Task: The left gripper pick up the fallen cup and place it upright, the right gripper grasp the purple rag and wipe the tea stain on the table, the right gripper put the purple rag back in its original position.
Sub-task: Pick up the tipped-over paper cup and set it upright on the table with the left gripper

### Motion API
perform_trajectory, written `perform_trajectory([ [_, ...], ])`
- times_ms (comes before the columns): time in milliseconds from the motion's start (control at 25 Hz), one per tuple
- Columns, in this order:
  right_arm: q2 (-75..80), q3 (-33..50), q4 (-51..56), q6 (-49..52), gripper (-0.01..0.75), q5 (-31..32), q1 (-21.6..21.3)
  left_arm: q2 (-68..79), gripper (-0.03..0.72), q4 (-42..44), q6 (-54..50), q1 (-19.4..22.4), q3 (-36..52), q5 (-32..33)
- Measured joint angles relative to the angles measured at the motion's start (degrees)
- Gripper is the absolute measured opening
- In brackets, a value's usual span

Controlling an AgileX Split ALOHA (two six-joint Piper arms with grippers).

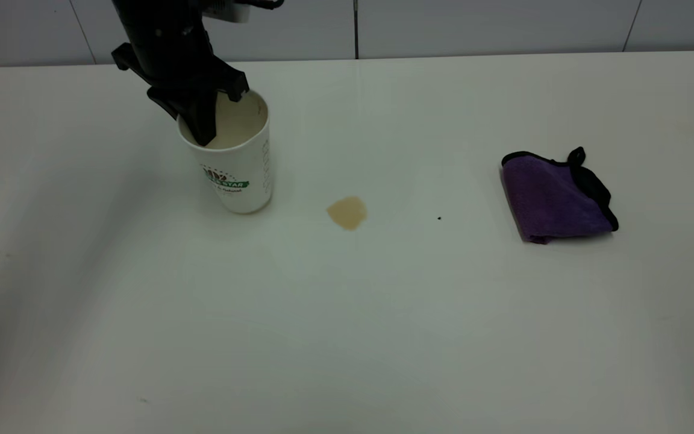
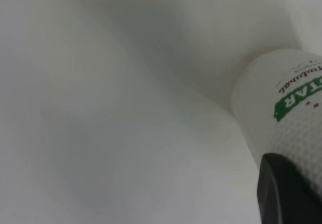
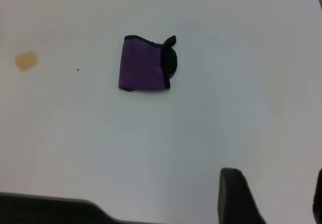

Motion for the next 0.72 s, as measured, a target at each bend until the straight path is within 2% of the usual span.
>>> perform_trajectory([
  [520,0.0,0.0,0.0,0.0,0.405,-0.05,0.0,2.03,-0.023,-0.66,0.05,1.25,-2.37,-0.82],
  [720,0.0,0.0,0.0,0.0,0.405,-0.05,0.0,2.03,0.008,-0.66,0.05,2.09,-2.42,-0.74],
])
